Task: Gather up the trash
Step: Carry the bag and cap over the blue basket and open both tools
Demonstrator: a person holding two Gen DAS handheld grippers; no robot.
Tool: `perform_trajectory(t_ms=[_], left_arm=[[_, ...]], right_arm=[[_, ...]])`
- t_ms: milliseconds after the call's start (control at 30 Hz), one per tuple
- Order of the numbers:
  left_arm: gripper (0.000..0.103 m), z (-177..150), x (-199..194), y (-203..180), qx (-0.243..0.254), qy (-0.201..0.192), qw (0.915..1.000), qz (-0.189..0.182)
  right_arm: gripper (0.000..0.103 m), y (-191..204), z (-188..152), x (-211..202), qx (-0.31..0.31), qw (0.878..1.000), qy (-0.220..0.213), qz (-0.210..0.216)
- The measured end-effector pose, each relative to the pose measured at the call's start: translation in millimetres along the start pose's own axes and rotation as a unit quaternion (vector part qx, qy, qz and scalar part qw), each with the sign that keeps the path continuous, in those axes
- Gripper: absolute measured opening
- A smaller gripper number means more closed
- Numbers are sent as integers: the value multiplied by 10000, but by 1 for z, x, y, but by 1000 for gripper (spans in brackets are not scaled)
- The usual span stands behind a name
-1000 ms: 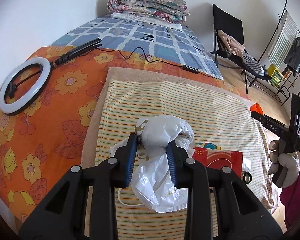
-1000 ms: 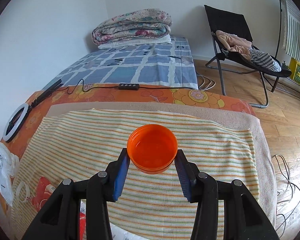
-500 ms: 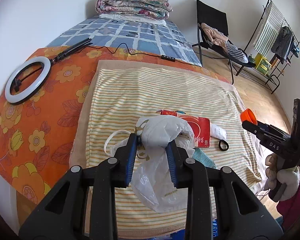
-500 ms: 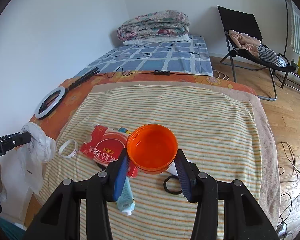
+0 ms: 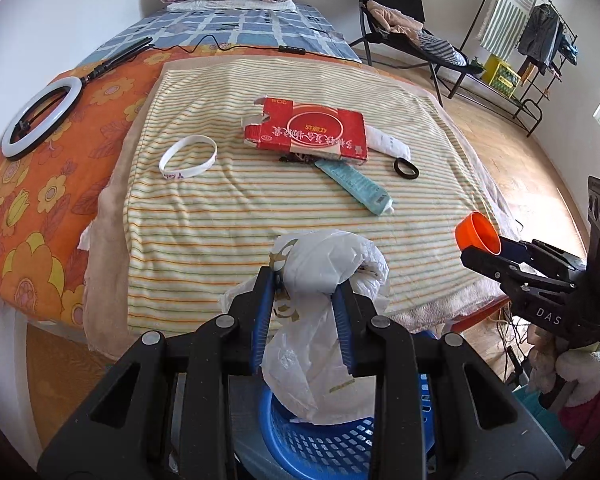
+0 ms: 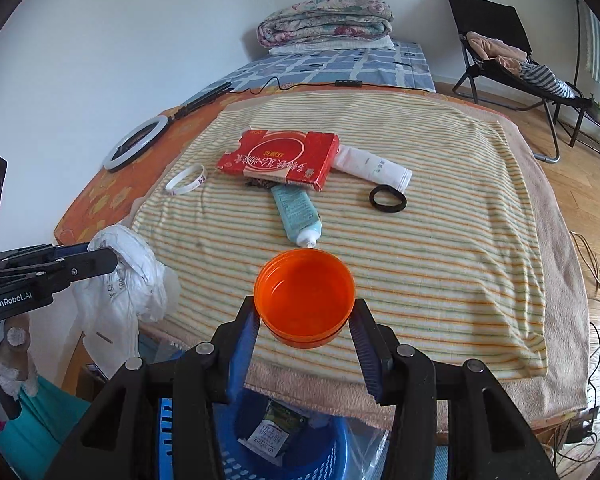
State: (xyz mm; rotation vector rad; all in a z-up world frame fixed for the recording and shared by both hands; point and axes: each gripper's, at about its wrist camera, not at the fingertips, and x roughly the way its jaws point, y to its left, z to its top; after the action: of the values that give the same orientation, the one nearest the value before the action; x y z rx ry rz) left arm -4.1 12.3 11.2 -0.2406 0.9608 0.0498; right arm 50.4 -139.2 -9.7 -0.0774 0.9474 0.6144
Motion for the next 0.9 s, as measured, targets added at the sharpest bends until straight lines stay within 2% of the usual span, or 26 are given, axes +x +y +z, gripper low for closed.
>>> perform_trajectory(t_ms=[200,400,900], left_arm=[[29,-40,7,-28,346,147,9993,-47],[29,-70,22,-40,516,418,9977,-101],[29,-99,43,-48,625,788,9949,-106]], right_arm=[[48,10,-42,-4,-18,9998,178,78],[48,17,-67,-6,-61,9996,269,97],[48,19,-96,13,-39,9980,612,140]])
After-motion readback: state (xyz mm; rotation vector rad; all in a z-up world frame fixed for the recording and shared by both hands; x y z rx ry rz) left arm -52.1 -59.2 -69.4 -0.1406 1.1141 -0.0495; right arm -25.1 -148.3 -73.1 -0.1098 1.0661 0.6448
